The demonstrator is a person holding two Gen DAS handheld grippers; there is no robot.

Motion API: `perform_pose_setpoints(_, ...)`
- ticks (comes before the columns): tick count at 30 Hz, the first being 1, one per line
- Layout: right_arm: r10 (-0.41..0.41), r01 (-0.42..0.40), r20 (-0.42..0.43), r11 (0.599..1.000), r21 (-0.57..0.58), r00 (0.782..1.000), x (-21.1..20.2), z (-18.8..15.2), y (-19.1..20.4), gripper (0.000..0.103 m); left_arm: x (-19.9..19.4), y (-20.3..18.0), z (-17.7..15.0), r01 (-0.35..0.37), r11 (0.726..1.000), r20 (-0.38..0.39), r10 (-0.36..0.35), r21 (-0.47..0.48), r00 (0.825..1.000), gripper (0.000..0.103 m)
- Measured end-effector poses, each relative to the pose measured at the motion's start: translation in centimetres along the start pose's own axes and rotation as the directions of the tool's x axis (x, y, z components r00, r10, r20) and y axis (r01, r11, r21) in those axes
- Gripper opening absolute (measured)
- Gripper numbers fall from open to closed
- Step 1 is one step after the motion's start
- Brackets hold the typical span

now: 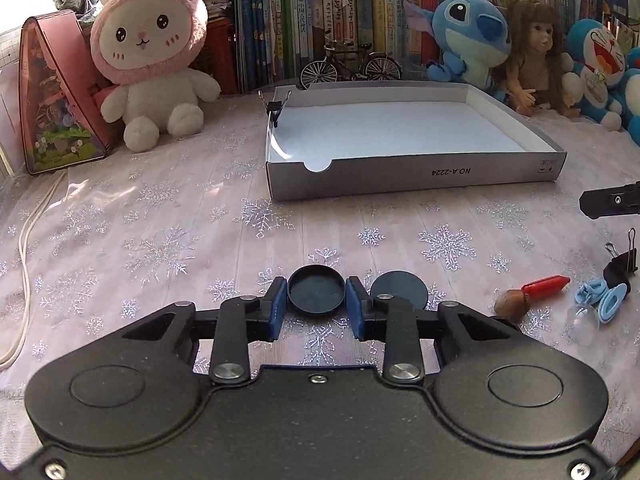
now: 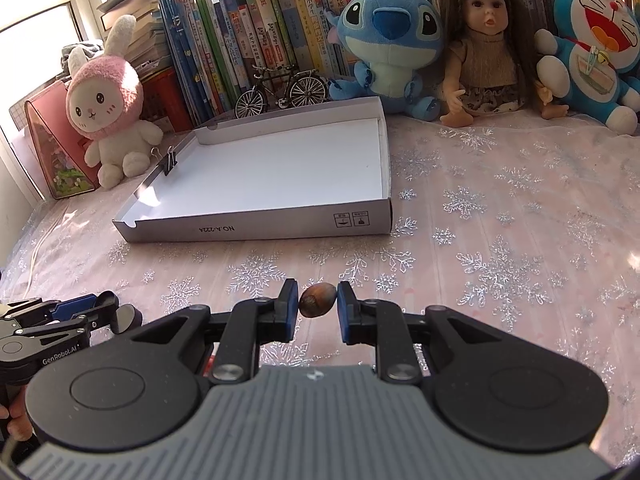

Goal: Organize rigid objects
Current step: 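Carry the acorn in the right gripper over the white tray while the left carries the lid there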

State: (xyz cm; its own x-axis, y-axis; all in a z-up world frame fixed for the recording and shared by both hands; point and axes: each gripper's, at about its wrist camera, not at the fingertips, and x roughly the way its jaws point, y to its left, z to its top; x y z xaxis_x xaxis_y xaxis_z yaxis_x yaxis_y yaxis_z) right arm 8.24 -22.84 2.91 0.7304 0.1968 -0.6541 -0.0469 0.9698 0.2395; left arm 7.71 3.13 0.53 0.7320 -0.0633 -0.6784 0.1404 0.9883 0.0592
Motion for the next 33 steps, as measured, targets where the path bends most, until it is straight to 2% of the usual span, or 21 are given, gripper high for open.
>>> perform_pose_setpoints(7,0.009,-0.009,0.012,1.0,0.002,1.0,-0.2,1.3,-0.3,0.025,-1.0,0.4,3.1,0.05,0.998,0.011,-0.049,-0.024,0.999,0.03)
perform_pose_setpoints(13,0.037,-0.037,0.001,0.999,0.017,0.999,0.5,4.8,-0.3,0.025,-1.4,0.9,8.5,0.111,0.99,0.041,-0.108,-0.085,0.993,0.03)
perform_pose_setpoints(16,0.042,-0.042,-0.02,0.999,0.0,0.999,1.8,7.1,0.0,0.025,-0.5,0.3,11.4,0.1,0.991,0.071,-0.093,-0.094,0.993,0.03)
perform_pose_setpoints(20,0.025,-0.025,-0.037,1.0,-0.015,0.999,4.4,10.2,0.5,0.025,2.9,-0.4,15.0,0.107,0.983,0.058,-0.1,-0.147,0.993,0.03)
perform_pose_setpoints(23,-0.008,0.008,-0.015,0.999,-0.049,1.0,6.6,11.8,1.1,0.025,5.8,-1.1,16.4,0.077,0.984,0.036,-0.073,-0.158,0.997,0.03)
perform_pose_setpoints(28,-0.034,0.032,-0.024,0.997,-0.067,0.999,10.4,12.2,2.1,0.025,10.8,-2.6,16.6,0.032,0.988,-0.021,-0.035,-0.15,0.999,0.03)
perform_pose_setpoints(33,-0.059,0.056,-0.027,0.994,-0.094,0.998,13.2,11.6,3.1,0.025,13.9,-2.7,15.9,0.003,0.986,-0.067,-0.014,-0.169,0.998,0.03)
